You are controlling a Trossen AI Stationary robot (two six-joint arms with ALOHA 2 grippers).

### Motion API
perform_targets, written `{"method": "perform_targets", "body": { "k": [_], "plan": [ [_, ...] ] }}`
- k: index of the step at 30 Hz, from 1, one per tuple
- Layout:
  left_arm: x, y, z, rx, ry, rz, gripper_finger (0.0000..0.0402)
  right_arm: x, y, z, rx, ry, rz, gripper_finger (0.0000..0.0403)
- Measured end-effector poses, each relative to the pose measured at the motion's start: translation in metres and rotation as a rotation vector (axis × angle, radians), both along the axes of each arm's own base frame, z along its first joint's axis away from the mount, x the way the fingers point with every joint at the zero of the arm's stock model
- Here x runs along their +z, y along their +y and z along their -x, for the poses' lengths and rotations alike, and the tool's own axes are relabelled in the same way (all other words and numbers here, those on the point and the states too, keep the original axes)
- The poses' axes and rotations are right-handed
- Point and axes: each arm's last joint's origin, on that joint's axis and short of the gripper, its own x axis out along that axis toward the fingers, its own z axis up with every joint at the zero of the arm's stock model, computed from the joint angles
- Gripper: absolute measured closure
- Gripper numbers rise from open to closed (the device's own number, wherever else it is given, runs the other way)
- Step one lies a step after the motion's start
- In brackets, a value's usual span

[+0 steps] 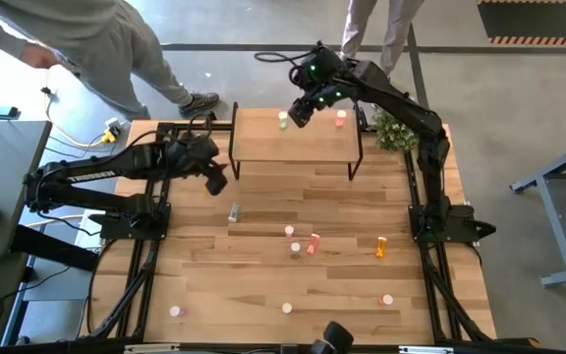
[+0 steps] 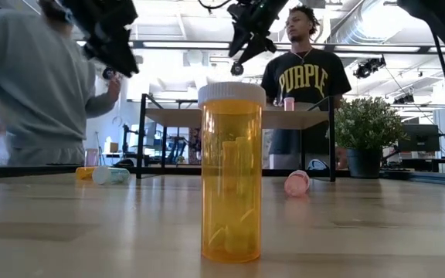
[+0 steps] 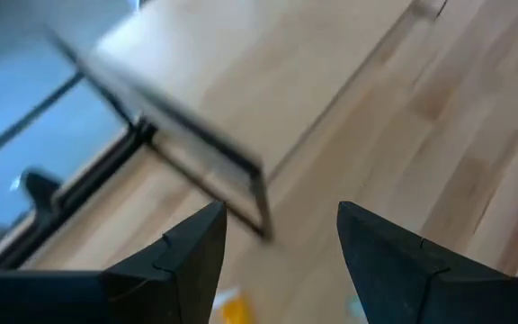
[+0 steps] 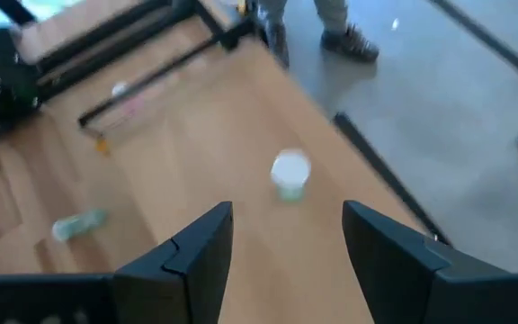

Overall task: Pick and place medicine bottles onto shelf by color
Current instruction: Put the bottom pink pill bottle on the shelf

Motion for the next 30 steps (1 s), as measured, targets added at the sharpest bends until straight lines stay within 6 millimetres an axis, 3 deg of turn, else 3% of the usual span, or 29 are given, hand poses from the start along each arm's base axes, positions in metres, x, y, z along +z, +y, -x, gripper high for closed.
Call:
{"method": "perform_targets", "body": {
  "k": [7,13,30],
  "plan": [
    [-0.002,-0.011,0.007,-0.159,0.029,0.145,0.0200,-0.004,0.023,-0.007,0.002,0.044,-0.069,0.0201],
    [-0.007,-0.033,0.009,-0.317,0.075,0.288,0.0200,-0.002,0.044,-0.013,0.010,0.035,-0.100,0.0201],
    [-0.006,-0.139,0.036,-0.686,0.169,0.501,0.0200,0.005,0.067,-0.010,0.043,0.057,-0.096,0.0201]
  ]
}}
